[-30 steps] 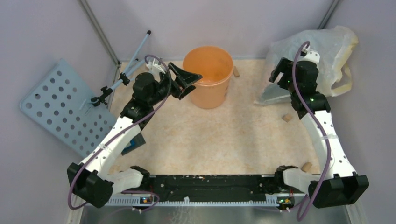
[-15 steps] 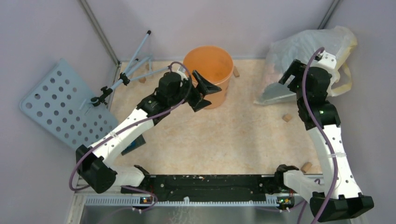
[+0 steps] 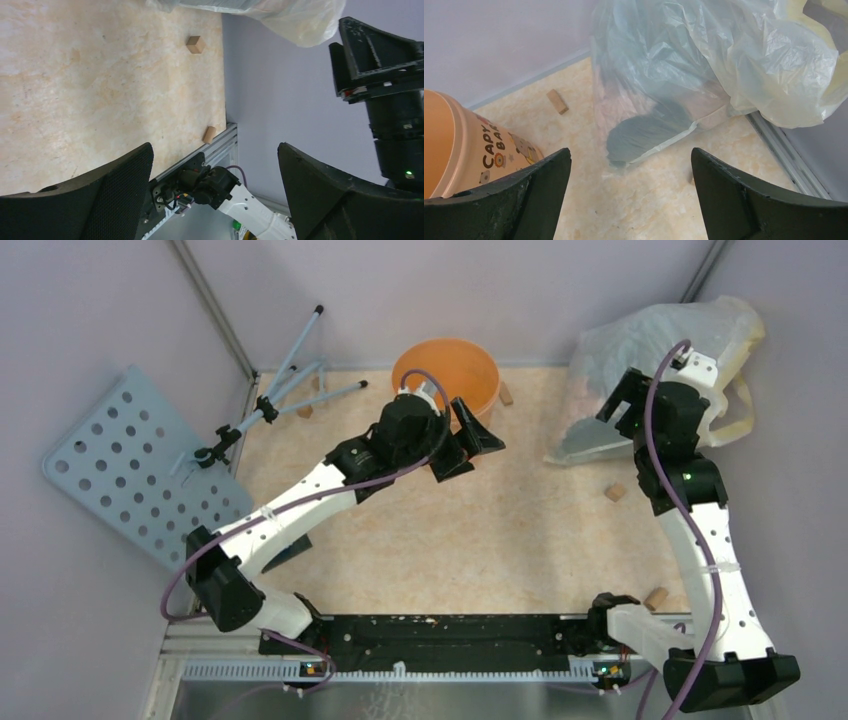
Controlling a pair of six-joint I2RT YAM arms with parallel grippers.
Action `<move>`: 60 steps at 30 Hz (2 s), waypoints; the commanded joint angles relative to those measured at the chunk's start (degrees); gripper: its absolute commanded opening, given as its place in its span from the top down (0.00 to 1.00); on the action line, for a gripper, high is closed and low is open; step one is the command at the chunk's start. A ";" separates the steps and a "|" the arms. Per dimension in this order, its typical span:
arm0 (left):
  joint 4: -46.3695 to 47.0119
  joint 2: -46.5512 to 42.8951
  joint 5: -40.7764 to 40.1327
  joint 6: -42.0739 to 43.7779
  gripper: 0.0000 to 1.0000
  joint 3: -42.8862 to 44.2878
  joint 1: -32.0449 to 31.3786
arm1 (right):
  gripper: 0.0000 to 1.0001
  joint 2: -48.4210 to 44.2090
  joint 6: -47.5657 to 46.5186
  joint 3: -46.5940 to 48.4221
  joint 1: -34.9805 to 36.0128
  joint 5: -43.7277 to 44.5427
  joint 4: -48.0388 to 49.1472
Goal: Put the trash bags into the trash bin
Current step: Adjust the trash bag at the corner of the board.
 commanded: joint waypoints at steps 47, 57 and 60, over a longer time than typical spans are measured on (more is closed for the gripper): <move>25.15 -5.62 12.70 31.34 0.01 -10.51 -2.22 | 0.48 15.54 -3.20 8.65 -24.92 -1.47 3.04; 23.78 -5.28 10.55 30.80 0.08 -11.00 -2.20 | 1.00 14.55 -3.72 7.23 -24.91 -6.41 2.52; 24.33 -4.06 11.83 30.94 0.12 -10.58 -2.25 | 1.00 13.25 -2.78 7.40 -22.71 -13.11 1.33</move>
